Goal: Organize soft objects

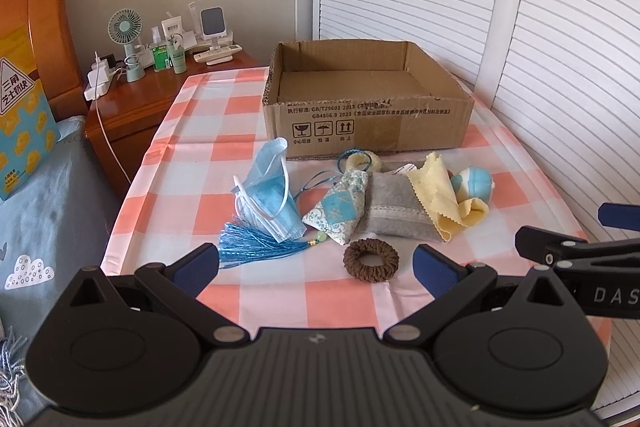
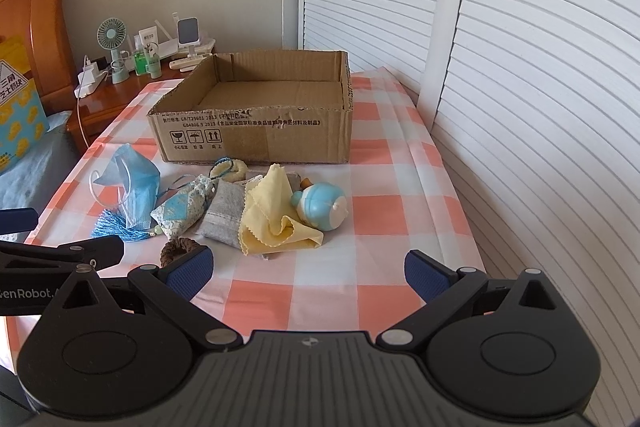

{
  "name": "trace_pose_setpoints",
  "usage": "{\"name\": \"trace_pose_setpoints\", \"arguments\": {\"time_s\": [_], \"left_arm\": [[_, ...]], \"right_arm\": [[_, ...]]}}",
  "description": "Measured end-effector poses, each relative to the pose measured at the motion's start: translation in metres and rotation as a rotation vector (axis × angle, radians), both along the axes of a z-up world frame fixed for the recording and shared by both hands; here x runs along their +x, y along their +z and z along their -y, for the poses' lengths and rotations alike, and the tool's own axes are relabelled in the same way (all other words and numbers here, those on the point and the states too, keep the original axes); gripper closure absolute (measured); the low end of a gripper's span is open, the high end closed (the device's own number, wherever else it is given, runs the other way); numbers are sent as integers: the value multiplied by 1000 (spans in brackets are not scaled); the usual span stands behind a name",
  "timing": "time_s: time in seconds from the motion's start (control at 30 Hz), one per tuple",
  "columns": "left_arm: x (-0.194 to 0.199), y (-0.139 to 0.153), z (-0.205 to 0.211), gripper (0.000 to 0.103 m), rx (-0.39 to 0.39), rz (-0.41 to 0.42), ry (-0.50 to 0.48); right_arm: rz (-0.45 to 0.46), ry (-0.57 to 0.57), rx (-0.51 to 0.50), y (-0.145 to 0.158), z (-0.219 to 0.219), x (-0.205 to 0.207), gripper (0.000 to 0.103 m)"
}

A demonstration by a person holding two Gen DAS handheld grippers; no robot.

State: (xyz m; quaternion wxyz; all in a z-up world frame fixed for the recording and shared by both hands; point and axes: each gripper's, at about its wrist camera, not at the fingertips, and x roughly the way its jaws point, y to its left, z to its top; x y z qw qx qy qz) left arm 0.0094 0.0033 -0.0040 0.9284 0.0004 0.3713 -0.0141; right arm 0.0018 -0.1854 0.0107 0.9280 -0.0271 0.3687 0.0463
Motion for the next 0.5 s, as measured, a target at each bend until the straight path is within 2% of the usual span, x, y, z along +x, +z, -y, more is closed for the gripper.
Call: {"name": "trace_pose_setpoints", "arguments": {"time_s": [0.5], "left_arm": [[16,-12,-13,1,26,-10,-78]], "right_arm": [[48,131,-1,-7,-5,15,0]]}}
